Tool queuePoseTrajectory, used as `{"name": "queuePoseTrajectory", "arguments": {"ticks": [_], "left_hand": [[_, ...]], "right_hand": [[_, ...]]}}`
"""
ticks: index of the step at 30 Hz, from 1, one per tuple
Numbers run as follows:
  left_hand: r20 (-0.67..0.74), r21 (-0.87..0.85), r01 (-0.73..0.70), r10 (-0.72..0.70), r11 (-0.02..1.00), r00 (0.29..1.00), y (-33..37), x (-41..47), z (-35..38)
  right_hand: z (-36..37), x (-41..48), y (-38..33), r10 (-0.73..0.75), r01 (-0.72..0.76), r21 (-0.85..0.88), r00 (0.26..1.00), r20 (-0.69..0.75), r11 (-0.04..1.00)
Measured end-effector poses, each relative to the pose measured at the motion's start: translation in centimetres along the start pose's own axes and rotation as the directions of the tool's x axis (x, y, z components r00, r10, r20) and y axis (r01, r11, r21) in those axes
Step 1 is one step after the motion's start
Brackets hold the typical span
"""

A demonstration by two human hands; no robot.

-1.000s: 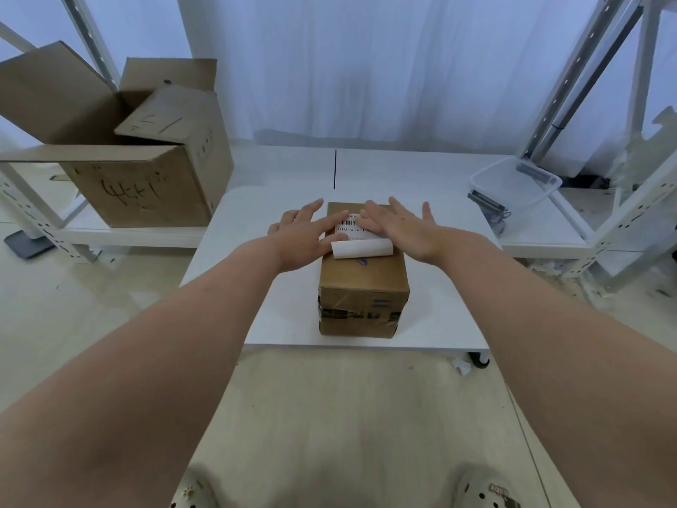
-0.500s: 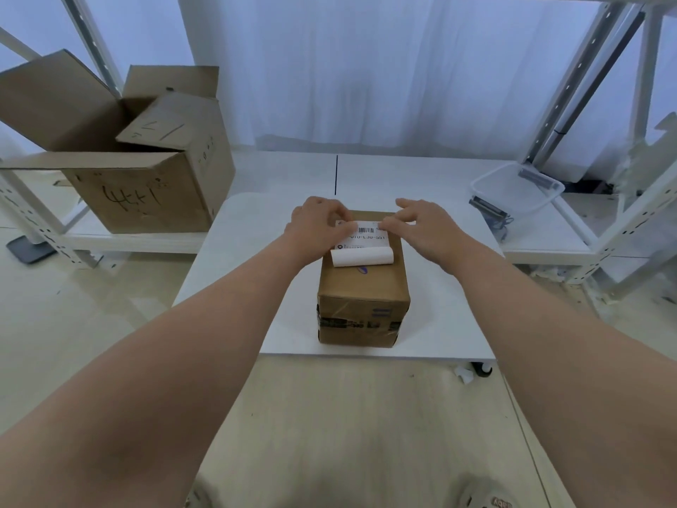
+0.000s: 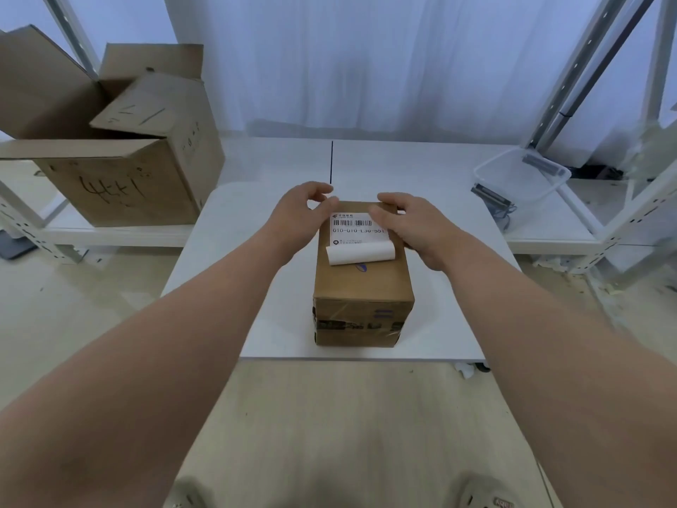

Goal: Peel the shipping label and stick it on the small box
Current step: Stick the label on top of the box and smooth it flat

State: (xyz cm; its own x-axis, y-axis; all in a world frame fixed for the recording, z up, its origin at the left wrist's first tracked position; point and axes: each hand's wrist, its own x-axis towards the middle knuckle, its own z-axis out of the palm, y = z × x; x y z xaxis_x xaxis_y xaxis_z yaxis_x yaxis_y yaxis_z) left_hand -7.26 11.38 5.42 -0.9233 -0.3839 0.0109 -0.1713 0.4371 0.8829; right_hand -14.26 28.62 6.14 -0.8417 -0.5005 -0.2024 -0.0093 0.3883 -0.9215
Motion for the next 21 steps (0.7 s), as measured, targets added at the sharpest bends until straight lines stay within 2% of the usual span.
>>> {"name": "queuePoseTrajectory", "arguments": {"ticks": [2, 4, 6, 11, 15, 16, 19, 21], "left_hand": [[0.206, -0.007, 0.116, -0.113, 0.993, 0.972, 0.3, -0.5, -0.5], [0.350, 0.058, 0.154, -0.164, 0.986, 0.922, 0.4, -0.8, -0.6], [0.340, 0.043, 0.146, -0.152, 0.988, 0.928, 0.3, -0.8, -0.6], [0.211, -0.122, 0.160, -0.132, 0.980, 0.969, 0.0, -0.6, -0.7], [0.001, -0.055, 0.112, -0.112, 0.992, 0.994, 0.0, -0.5, 0.3], [-0.013, -0.042, 0.123, -0.124, 0.992, 0.992, 0.2, -0.5, 0.4], [0.142, -0.017, 0.172, -0.167, 0.985, 0.976, 0.6, -0.6, 0.0], [0.192, -0.011, 0.166, -0.161, 0.986, 0.968, 0.5, -0.8, -0.2]], "right_hand": [[-0.2, -0.5, 0.0, 0.057, -0.064, 0.043, 0.987, 0.150, 0.997], [-0.3, -0.6, 0.1, 0.065, -0.068, 0.013, 0.981, 0.184, 0.998], [-0.2, -0.4, 0.3, 0.062, -0.067, 0.039, 0.990, 0.124, 0.997], [0.1, -0.1, 0.4, 0.054, -0.056, 0.123, 0.998, 0.022, 0.991], [0.6, -0.1, 0.3, 0.053, -0.051, 0.100, 0.998, -0.018, 0.994], [0.7, -0.1, 0.3, 0.051, -0.050, 0.084, 0.999, -0.004, 0.995], [0.7, -0.1, 0.2, 0.040, -0.042, 0.050, 0.998, 0.044, 0.998], [0.8, 0.0, 0.3, 0.032, -0.033, 0.048, 0.999, 0.017, 0.998]]}}
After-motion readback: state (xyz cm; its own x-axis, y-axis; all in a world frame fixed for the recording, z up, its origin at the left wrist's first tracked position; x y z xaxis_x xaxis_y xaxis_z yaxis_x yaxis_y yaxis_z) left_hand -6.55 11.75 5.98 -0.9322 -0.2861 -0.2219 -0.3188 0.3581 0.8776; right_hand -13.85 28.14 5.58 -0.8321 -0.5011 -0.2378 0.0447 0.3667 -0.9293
